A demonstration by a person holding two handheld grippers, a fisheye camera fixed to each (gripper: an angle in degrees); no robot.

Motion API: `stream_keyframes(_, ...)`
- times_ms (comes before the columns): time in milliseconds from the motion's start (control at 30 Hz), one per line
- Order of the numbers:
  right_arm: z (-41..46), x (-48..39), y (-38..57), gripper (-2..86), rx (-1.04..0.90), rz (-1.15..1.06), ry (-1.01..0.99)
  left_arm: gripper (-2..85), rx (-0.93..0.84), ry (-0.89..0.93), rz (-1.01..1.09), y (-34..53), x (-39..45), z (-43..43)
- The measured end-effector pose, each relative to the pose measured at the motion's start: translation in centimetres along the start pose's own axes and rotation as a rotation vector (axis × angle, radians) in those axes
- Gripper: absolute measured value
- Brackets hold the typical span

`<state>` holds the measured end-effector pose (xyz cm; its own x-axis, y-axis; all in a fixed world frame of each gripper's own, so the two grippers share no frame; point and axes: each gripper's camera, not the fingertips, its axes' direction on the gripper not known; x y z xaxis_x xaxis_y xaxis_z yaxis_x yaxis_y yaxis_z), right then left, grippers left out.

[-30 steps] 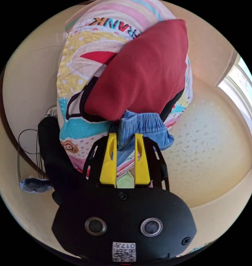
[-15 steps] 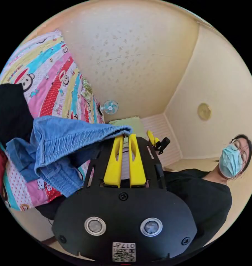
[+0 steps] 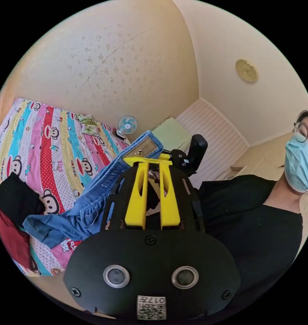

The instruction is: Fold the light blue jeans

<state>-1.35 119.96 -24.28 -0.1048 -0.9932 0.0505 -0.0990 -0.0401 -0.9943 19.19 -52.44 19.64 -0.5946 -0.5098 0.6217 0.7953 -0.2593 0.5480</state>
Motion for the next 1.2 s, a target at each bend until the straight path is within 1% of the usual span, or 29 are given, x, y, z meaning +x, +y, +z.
stream_keyframes(33, -1.0, 0.6, 0.1, 1.7, 0.036, 0.013, -0.036, 9.1, 0.029, -0.043, -0.044, 2.1, -0.4, -0.7)
stream_keyframes(67, -3.1, 1.6, 0.1, 1.2, 0.113, 0.017, -0.104, 10.8, 0.058, -0.115, -0.098, 4.3, -0.9, -1.2)
stream_keyframes(100, -5.5, 2.5, 0.1, 0.8, 0.192, 0.010, -0.156, 11.5, 0.070, -0.147, -0.130, 5.4, -1.2, -1.3)
stream_keyframes(133, -6.7, 2.8, 0.0, 0.6, 0.231, 0.001, -0.175, 13.4, 0.093, -0.186, -0.200, 7.4, -1.9, -1.5)
stream_keyframes(200, -11.7, 3.6, -0.2, 0.2, 0.369, -0.082, -0.232, 16.6, 0.136, -0.171, -0.270, 9.8, -2.9, -1.5)
stream_keyframes(233, -12.9, 3.6, -0.2, 0.2, 0.397, -0.106, -0.238, 18.3, 0.182, -0.149, -0.299, 11.0, -3.3, -1.6)
stream_keyframes(300, -17.4, 3.8, -0.3, 0.1, 0.493, -0.205, -0.253, 20.2, 0.276, -0.128, -0.282, 11.9, -3.4, -2.0)
stream_keyframes(367, -20.5, 3.9, -0.1, 0.0, 0.552, -0.270, -0.243, 21.1, 0.412, -0.092, -0.189, 11.7, -2.5, -2.6)
stream_keyframes(433, -23.1, 4.2, 0.2, 0.0, 0.592, -0.306, -0.230, 20.4, 0.477, -0.050, -0.069, 10.7, -1.2, -2.6)
stream_keyframes(467, -24.6, 4.7, 0.5, -0.1, 0.617, -0.323, -0.231, 19.2, 0.471, -0.020, -0.038, 9.7, -0.6, -2.0)
stream_keyframes(500, -25.9, 5.3, 0.8, -0.1, 0.637, -0.329, -0.236, 17.0, 0.451, 0.006, -0.030, 9.1, -0.4, -1.5)
stream_keyframes(533, -26.6, 5.7, 1.0, -0.1, 0.646, -0.326, -0.238, 12.7, 0.407, 0.090, 0.012, 7.9, 0.4, -0.6)
stream_keyframes(567, -27.7, 6.4, 1.4, -0.1, 0.655, -0.314, -0.236, 7.7, 0.418, 0.173, 0.070, 7.2, 1.6, -0.1)
stream_keyframes(600, -29.0, 7.3, 1.9, -0.1, 0.669, -0.289, -0.217, 5.3, 0.438, 0.197, 0.102, 6.9, 2.4, -0.1)
stream_keyframes(633, -29.7, 7.7, 2.3, -0.1, 0.682, -0.275, -0.203, 5.0, 0.483, 0.215, 0.157, 6.2, 4.3, -0.7)
stream_keyframes(700, -32.9, 9.9, 4.3, -0.1, 0.761, -0.231, -0.176, 4.7, 0.547, 0.190, 0.269, 5.1, 7.6, -2.3)
stream_keyframes(733, -33.8, 10.4, 4.9, -0.1, 0.785, -0.222, -0.181, 4.5, 0.574, 0.171, 0.373, 4.1, 10.2, -3.6)
stream_keyframes(767, -35.4, 11.6, 6.0, -0.1, 0.830, -0.204, -0.204, 4.4, 0.577, 0.135, 0.474, 2.9, 13.0, -4.4)
stream_keyframes(833, -37.5, 13.2, 7.2, 0.0, 0.876, -0.161, -0.256, 4.4, 0.575, 0.067, 0.603, 1.2, 17.1, -4.9)
stream_keyframes(900, -39.8, 14.8, 8.8, 0.1, 0.948, -0.098, -0.254, 4.4, 0.587, -0.014, 0.670, -0.3, 20.3, -4.7)
stream_keyframes(933, -40.3, 15.1, 9.2, 0.2, 0.960, -0.081, -0.230, 4.5, 0.589, -0.057, 0.686, -1.4, 21.6, -4.2)
stream_keyframes(967, -41.0, 15.9, 9.5, 0.4, 0.966, -0.041, -0.161, 4.5, 0.584, -0.076, 0.688, -2.8, 22.3, -3.6)
stream_keyframes(1000, -41.5, 17.0, 9.5, 0.7, 0.952, 0.003, -0.088, 4.5, 0.578, -0.081, 0.685, -3.6, 22.3, -3.2)
stream_keyframes(1033, -41.6, 17.8, 9.4, 0.8, 0.944, 0.019, -0.058, 4.5, 0.558, -0.086, 0.665, -5.6, 21.8, -2.3)
stream_keyframes(1100, -40.5, 22.6, 7.9, 1.7, 0.879, 0.110, 0.034, 4.5, 0.502, -0.097, 0.613, -9.9, 19.5, -0.7)
stream_keyframes(1133, -39.9, 24.2, 7.3, 2.0, 0.850, 0.144, 0.055, 4.5, 0.452, -0.103, 0.548, -13.6, 16.8, 0.6)
stream_keyframes(1167, -38.2, 28.1, 5.6, 2.8, 0.773, 0.202, 0.108, 4.7, 0.402, -0.102, 0.458, -18.0, 13.2, 2.1)
stream_keyframes(1200, -35.8, 32.4, 3.5, 4.0, 0.678, 0.250, 0.168, 4.8, 0.374, -0.102, 0.404, -20.4, 11.0, 3.0)
